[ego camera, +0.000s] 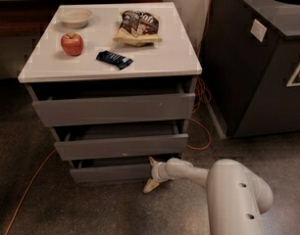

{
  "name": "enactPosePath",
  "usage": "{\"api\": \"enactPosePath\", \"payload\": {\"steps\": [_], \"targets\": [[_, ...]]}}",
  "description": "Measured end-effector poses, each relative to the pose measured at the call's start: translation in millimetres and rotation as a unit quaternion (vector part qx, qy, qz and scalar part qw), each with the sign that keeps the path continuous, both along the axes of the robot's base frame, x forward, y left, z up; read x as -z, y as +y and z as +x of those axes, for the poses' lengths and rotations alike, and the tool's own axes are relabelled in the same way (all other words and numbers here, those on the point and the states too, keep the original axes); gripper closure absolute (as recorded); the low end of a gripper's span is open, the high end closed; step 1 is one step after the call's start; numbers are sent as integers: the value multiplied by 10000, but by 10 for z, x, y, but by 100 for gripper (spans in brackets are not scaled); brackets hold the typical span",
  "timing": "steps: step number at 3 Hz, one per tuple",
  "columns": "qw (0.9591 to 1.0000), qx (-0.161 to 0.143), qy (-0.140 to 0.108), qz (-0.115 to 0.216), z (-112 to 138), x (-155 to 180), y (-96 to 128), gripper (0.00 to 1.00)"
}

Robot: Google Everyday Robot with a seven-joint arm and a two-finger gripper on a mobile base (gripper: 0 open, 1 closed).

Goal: Place brown chip bag into bottom drawer

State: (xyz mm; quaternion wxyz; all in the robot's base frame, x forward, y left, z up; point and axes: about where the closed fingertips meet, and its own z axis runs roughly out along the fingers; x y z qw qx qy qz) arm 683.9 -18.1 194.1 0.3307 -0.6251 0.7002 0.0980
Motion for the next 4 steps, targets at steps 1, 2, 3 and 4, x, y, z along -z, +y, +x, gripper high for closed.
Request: {"api": "enactPosePath", "payload": {"steps": [1, 2, 3, 4], "targets": [[10000, 77, -53, -12, 151, 91, -55, 0], [9997, 208, -95, 31, 261, 120, -122, 18], [9996, 264, -68, 81, 280, 123, -138, 41], [9995, 298, 28, 103, 202, 121, -141, 65]]}}
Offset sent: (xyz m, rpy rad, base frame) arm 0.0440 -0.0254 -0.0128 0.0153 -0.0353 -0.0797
